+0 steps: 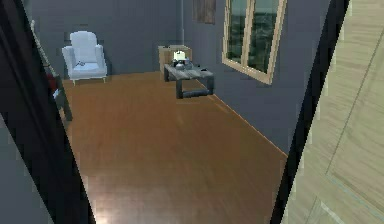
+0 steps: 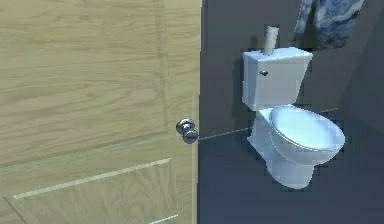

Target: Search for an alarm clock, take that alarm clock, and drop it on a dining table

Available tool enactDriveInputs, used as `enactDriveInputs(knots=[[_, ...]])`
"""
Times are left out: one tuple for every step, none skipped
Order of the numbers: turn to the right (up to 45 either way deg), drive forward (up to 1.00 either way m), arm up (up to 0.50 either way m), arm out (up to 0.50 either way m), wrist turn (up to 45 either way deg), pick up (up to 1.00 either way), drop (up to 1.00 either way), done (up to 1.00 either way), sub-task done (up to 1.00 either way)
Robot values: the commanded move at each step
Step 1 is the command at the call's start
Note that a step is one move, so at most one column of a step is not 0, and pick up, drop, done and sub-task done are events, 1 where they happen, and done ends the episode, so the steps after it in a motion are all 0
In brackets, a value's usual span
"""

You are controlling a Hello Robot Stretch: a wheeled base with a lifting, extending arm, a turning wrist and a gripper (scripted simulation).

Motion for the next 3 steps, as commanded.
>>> enactDriveInputs(knots=[[6.0, 0.00, 0.00, 0.00, 0.0, 0.00, 0.00, 0.00, 0.00], [0.0, 0.35, 0.00, 0.00, 0.0, 0.00, 0.00, 0.00, 0.00], [-18.0, 0.00, 0.00, 0.00, 0.0, 0.00, 0.00, 0.00, 0.00]])
